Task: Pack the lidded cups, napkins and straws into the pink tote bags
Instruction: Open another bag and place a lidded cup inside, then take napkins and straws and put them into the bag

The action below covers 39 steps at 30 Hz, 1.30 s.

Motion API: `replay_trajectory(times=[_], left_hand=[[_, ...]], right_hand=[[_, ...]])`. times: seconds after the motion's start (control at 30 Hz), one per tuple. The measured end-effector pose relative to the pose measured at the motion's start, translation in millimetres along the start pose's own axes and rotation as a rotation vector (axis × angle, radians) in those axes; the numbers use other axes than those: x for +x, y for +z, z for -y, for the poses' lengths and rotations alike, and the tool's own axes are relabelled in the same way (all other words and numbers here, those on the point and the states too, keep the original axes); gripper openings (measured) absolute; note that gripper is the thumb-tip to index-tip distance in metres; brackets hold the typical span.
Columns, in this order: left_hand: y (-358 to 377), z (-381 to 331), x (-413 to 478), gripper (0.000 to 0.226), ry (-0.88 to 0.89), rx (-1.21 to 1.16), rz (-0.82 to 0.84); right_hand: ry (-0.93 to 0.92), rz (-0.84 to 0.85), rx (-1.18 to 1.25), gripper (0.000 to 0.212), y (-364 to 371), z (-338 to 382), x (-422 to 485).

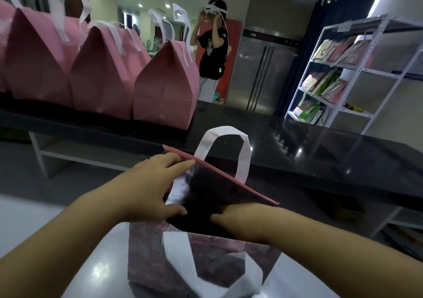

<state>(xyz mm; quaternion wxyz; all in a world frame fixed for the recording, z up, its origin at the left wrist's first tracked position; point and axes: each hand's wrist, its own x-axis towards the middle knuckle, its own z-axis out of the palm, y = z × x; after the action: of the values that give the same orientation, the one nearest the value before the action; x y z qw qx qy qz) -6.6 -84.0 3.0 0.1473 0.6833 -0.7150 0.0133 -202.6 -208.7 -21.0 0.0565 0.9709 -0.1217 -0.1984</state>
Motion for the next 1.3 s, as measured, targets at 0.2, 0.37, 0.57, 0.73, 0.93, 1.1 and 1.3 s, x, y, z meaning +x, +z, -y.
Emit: replay_trajectory(times=[0.2, 0.37, 0.57, 0.73, 0.93, 1.1, 1.3], left_hand=[[-13.1, -4.5, -3.1, 0.065, 0.037, 0.044, -0.120], [-40.1, -26.6, -4.4, 0.039, 0.050, 0.057, -0.221], [-79.8, -103.5, 10.2, 0.026, 0.178, 0.143, -0.221], [-79.8, -191.5, 37.9, 0.036, 0.270, 0.157, -0.143], [-6.3, -295.6, 73.2, 0.045, 0.319, 0.119, -0.061], [82.5, -374.4, 100.6, 0.039, 0.336, 0.026, 0.054], [159.8, -444.7, 129.2, 0.036, 0.351, -0.096, 0.159]], right_hand=[[0.007, -0.175, 0.018, 0.038, -41.8, 6.3, -27.5], [0.054, -0.346, 0.059, 0.041, -71.8, 3.3, -72.7], [0.110, -0.543, 0.127, 0.031, -70.8, -18.6, -149.8], [0.215, -0.599, 0.141, 0.042, -30.2, -52.6, -227.8], [0.330, -0.471, 0.212, 0.045, 55.2, -102.5, -320.7], [0.441, -0.339, 0.298, 0.047, 139.2, -138.0, -385.0], [0.650, -0.234, 0.456, 0.047, 223.0, -169.9, -445.1]])
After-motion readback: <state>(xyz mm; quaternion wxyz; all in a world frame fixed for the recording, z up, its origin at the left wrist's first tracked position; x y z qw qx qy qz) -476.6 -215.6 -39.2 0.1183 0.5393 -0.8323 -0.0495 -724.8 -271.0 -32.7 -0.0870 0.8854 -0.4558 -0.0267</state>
